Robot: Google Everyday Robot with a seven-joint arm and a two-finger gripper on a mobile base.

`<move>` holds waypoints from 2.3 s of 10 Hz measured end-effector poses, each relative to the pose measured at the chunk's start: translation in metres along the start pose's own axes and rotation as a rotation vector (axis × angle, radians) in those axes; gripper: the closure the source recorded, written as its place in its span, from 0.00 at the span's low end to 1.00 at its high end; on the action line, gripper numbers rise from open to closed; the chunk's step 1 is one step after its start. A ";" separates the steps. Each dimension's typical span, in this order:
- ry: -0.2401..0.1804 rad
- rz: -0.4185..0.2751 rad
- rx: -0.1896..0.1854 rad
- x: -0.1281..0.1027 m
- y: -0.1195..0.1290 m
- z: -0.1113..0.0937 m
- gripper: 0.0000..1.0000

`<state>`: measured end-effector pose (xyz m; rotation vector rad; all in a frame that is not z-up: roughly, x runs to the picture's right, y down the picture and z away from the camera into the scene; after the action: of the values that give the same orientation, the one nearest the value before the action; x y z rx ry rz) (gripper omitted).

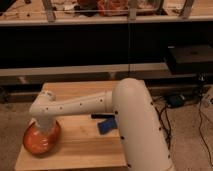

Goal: Push the ceramic bowl across the table

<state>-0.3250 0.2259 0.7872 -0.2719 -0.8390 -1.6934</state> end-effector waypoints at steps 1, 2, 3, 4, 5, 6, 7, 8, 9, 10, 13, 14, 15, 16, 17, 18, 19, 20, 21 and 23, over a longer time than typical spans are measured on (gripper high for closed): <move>0.005 0.028 -0.025 0.000 0.014 -0.004 1.00; 0.009 0.060 -0.045 0.002 0.029 -0.008 1.00; 0.006 0.105 -0.056 0.004 0.043 -0.010 1.00; -0.004 0.151 -0.063 0.006 0.060 -0.010 1.00; -0.012 0.172 -0.057 0.005 0.075 -0.009 1.00; -0.015 0.160 -0.046 0.003 0.078 -0.010 1.00; -0.021 0.141 -0.033 0.002 0.077 -0.011 1.00; -0.028 0.126 -0.020 0.005 0.074 -0.012 1.00; -0.034 0.134 -0.016 0.008 0.077 -0.013 1.00; -0.038 0.147 -0.010 0.009 0.083 -0.014 1.00; -0.058 0.162 0.012 0.005 0.121 -0.022 1.00; -0.064 0.160 0.019 0.007 0.123 -0.023 1.00; -0.069 0.164 0.025 0.010 0.123 -0.023 1.00; -0.073 0.166 0.026 0.012 0.122 -0.023 1.00; -0.077 0.169 0.031 0.013 0.125 -0.024 1.00; -0.079 0.173 0.038 0.012 0.134 -0.026 1.00; -0.087 0.176 0.040 0.010 0.147 -0.030 1.00; -0.093 0.182 0.044 0.008 0.159 -0.033 1.00; -0.097 0.185 0.051 0.010 0.164 -0.034 1.00; -0.102 0.186 0.057 0.013 0.162 -0.034 1.00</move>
<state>-0.1717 0.1813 0.8328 -0.3885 -0.9075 -1.4897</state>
